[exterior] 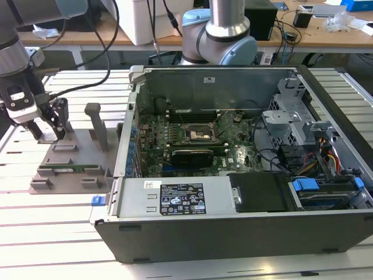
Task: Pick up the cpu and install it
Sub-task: 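Pick up the cpu and move it towards the insertion slot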
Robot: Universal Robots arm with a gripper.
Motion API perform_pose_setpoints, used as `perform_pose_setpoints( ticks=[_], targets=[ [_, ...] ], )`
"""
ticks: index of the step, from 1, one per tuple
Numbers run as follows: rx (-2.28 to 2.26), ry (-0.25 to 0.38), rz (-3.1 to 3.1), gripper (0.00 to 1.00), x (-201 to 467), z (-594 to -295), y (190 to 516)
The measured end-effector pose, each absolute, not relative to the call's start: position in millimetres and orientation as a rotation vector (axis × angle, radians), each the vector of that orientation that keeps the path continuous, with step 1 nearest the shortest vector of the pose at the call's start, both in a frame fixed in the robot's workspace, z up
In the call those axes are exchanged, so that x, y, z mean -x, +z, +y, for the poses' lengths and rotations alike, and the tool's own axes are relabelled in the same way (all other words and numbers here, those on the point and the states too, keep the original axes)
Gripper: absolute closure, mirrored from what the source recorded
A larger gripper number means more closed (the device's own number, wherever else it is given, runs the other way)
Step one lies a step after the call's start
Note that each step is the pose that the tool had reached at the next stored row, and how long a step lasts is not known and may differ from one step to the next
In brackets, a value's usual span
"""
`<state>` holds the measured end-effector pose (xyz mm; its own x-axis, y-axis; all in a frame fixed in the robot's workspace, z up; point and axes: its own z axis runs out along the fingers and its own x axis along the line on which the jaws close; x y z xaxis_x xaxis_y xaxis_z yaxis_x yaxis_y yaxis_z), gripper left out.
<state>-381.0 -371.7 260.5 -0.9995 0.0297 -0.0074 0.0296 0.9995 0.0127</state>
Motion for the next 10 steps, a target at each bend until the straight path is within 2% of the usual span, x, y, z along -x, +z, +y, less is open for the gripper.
perform_pose_setpoints(
  ticks=[10],
  targets=[
    [-0.046,0.02,3.134,0.46,381,-371,297]
  ],
)
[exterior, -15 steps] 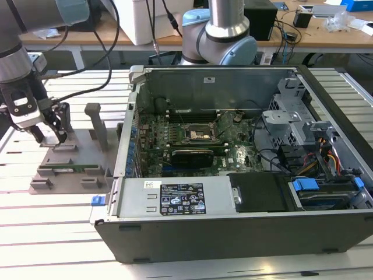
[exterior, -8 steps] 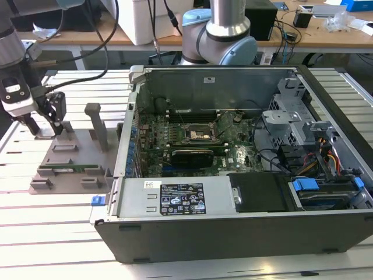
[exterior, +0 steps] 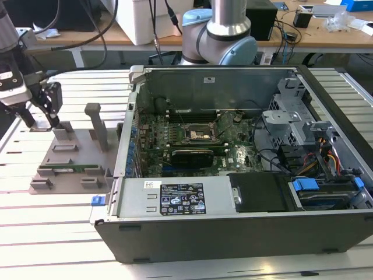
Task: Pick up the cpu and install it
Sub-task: 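Pick up the cpu and move it towards the insertion slot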
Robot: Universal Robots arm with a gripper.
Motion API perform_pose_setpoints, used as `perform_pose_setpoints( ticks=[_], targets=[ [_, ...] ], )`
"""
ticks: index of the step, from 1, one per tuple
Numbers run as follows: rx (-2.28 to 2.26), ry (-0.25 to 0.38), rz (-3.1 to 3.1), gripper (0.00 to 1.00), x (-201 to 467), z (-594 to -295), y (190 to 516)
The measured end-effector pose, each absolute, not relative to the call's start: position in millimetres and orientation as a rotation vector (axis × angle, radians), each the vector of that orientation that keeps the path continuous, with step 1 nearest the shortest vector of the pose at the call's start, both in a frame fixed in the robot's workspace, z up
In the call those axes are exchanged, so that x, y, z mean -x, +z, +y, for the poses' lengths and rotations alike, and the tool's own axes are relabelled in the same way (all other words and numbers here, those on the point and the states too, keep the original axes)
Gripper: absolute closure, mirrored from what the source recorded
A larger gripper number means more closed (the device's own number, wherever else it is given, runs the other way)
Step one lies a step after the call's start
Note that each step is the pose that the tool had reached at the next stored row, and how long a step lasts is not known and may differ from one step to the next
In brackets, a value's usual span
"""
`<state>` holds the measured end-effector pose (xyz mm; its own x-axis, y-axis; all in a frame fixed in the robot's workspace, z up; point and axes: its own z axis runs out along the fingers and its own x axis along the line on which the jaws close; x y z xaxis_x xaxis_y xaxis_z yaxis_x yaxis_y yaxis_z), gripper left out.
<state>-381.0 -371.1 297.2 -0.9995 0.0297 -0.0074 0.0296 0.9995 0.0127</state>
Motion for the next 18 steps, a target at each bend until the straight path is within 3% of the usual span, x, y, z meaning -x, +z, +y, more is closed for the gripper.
perform_pose_setpoints(
  ticks=[18],
  targets=[
    [-0.046,0.02,3.134,0.46,381,-371,351]
  ],
)
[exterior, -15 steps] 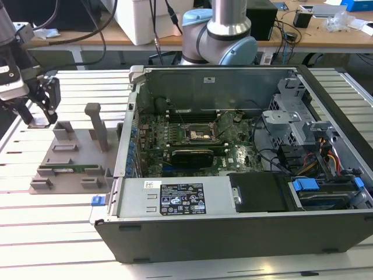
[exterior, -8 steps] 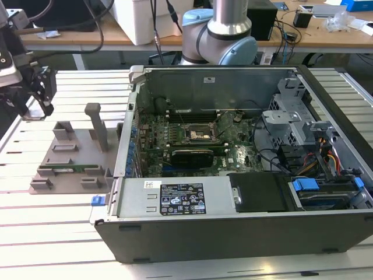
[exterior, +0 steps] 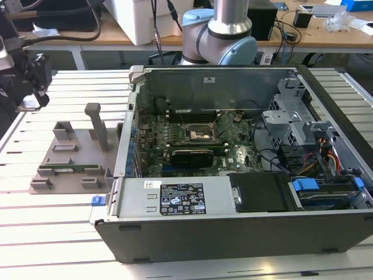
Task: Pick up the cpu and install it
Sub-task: 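Pick up the cpu and move it towards the insertion slot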
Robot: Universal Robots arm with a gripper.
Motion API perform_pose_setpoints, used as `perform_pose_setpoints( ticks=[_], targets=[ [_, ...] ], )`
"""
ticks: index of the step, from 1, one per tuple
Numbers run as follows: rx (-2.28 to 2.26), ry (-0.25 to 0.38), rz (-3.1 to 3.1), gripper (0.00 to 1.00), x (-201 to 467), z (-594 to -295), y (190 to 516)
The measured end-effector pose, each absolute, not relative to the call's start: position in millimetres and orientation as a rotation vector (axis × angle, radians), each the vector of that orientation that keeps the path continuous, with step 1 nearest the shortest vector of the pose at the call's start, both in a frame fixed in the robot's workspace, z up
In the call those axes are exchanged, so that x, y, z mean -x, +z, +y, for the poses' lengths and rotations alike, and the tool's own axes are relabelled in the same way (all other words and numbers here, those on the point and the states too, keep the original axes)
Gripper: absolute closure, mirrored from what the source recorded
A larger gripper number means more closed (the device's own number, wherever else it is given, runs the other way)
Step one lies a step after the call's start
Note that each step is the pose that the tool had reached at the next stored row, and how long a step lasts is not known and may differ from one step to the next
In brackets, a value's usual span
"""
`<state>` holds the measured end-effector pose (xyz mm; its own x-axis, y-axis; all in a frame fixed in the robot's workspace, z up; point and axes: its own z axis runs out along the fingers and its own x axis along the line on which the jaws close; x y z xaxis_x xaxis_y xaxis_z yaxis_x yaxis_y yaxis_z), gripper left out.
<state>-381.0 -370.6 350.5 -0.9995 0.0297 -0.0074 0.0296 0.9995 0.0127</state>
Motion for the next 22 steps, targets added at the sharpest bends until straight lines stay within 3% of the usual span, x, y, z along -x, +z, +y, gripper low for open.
perform_pose_setpoints(
  ticks=[14,22],
  targets=[
    [-0.046,0.02,3.134,0.46,381,-370,403],
    [-0.046,0.02,3.134,0.46,365,-370,405]
  ],
)
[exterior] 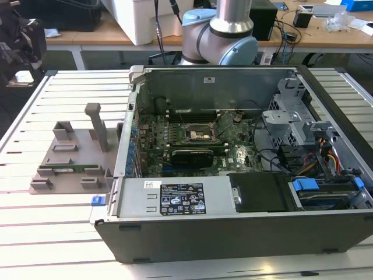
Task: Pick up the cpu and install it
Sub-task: 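Pick up the cpu and move it towards the insertion slot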
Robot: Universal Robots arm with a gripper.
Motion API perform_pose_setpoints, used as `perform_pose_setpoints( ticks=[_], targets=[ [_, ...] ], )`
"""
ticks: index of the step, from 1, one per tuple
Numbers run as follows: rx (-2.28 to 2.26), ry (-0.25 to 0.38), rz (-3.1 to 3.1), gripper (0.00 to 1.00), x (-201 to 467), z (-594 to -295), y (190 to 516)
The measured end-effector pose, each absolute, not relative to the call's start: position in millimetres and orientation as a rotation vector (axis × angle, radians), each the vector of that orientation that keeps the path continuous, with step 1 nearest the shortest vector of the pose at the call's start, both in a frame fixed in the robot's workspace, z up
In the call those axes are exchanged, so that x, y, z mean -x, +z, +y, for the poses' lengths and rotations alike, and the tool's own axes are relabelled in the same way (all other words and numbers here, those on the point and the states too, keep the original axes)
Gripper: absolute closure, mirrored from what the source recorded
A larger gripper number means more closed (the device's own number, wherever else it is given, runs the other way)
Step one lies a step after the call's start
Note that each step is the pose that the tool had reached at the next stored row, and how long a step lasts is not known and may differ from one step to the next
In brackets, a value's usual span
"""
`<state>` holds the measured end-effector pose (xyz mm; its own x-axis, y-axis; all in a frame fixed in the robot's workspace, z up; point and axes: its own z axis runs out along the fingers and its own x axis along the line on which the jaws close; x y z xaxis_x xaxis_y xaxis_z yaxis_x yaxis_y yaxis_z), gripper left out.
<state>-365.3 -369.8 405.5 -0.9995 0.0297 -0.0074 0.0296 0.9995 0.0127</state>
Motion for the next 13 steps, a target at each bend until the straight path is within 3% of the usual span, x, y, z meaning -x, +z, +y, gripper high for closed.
perform_pose_setpoints(
  ticks=[13],
  targets=[
    [-0.046,0.02,3.134,0.46,300,-370,405]
  ],
)
